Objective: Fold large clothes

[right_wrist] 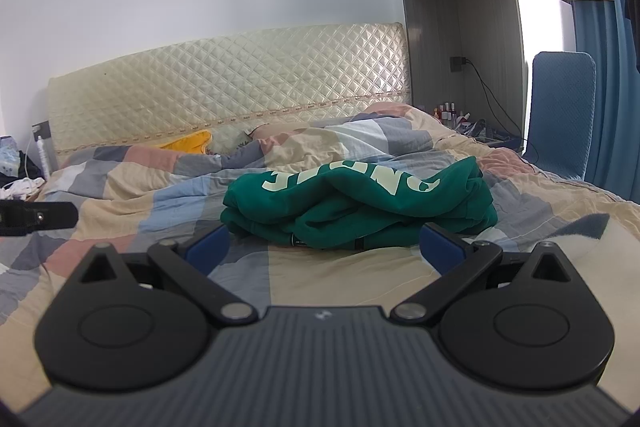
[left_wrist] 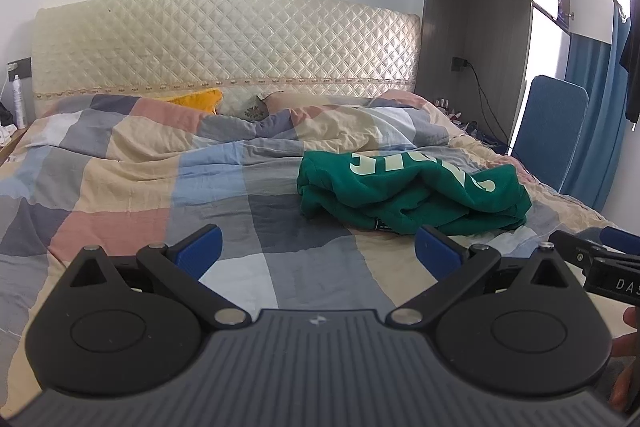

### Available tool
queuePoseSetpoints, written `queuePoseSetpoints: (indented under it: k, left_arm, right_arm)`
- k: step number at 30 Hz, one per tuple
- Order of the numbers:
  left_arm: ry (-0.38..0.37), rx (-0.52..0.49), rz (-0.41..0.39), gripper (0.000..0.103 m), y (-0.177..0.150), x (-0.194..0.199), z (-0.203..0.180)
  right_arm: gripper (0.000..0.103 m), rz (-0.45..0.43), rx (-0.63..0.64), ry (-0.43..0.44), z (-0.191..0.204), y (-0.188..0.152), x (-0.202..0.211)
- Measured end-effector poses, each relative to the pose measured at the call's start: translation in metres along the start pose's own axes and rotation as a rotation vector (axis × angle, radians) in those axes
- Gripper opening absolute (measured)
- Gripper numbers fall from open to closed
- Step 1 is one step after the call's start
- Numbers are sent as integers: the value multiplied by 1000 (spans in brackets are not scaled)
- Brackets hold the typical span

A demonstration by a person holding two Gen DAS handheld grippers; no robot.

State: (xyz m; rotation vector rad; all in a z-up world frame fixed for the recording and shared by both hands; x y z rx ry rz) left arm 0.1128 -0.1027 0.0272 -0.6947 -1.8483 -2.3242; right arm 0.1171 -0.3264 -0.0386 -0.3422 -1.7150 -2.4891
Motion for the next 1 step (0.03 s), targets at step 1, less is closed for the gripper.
queuePoseSetpoints:
  k: [1]
  left_arm:
    - [-5,2,0,103,0,0,0]
  right_arm:
    - [103,1,-1,-1,0,0,-1]
Point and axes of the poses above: each gripper's, at about its wrist camera, not at the fingertips, and x roughly against the way its jaws point, z to its left, y to its top, the point moved 6 cm from there along -x, roughly the way its jaws point, and after that the axes turned 15 degrees about -x, right-handed, at the moved point
